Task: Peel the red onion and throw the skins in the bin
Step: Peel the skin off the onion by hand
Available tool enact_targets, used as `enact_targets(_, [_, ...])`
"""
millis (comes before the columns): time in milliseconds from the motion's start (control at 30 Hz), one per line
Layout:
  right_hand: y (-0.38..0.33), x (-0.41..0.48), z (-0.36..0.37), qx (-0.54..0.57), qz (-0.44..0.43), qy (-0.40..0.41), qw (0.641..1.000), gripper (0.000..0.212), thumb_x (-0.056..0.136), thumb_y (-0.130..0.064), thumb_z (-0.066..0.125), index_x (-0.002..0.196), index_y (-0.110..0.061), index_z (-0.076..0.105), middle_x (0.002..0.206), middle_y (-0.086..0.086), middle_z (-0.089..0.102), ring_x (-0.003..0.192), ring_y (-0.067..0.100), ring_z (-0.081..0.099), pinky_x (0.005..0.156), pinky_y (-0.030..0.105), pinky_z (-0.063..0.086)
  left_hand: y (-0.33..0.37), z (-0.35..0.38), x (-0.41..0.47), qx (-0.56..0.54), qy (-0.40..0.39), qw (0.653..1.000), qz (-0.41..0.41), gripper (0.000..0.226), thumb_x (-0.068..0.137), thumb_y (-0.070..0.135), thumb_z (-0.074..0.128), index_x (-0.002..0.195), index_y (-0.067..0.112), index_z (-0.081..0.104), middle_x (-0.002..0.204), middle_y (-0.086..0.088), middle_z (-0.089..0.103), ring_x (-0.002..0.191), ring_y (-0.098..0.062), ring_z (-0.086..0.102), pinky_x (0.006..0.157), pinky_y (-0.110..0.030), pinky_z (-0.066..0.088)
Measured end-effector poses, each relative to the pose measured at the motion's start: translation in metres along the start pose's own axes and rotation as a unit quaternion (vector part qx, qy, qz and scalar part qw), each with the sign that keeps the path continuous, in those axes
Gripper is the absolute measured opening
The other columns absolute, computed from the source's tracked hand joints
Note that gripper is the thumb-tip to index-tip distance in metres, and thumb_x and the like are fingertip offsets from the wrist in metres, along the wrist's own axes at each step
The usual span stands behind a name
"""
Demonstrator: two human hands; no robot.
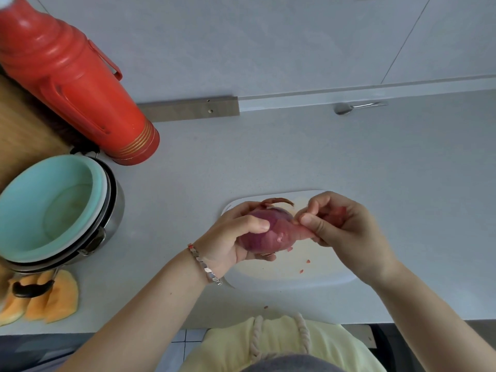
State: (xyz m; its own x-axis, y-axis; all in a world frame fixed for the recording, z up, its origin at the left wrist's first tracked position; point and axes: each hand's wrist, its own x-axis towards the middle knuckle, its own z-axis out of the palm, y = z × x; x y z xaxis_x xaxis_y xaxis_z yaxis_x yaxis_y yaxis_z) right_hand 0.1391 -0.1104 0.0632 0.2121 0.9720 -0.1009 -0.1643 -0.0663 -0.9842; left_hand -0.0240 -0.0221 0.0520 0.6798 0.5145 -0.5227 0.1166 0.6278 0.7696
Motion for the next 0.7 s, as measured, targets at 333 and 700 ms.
enact_targets(333, [0.011, -0.002, 0.013, -0.156, 0.015, 0.036, 0.987, 0.032, 0.095, -0.002, 0.038, 0.085, -0.025, 0.057, 0.054, -0.016, 0.057, 0.05, 0.001, 0.046, 0.051, 0.009, 0.039, -0.001, 0.012, 0.003, -0.047, 0.142, 0.988, 0.034, 0.051, 0.055, 0.014, 0.072, 0.103, 0.01, 0.054, 0.105, -0.014, 0.063, 0.064, -0.021, 0.071, 0.053, -0.031, 0.056])
enact_targets(700, [0.011, 0.0, 0.017, -0.257, -0.048, 0.017, 0.965, 0.018, 0.075, -0.03, 0.069, 0.068, -0.032, 0.053, 0.054, -0.021, 0.052, 0.049, 0.004, 0.041, 0.049, 0.009, 0.033, -0.001, 0.015, 0.001, -0.052, 0.168, 0.984, 0.012, 0.066, 0.06, 0.031, 0.07, 0.118, 0.004, 0.052, 0.12, -0.022, 0.061, 0.073, -0.023, 0.07, 0.056, -0.033, 0.056])
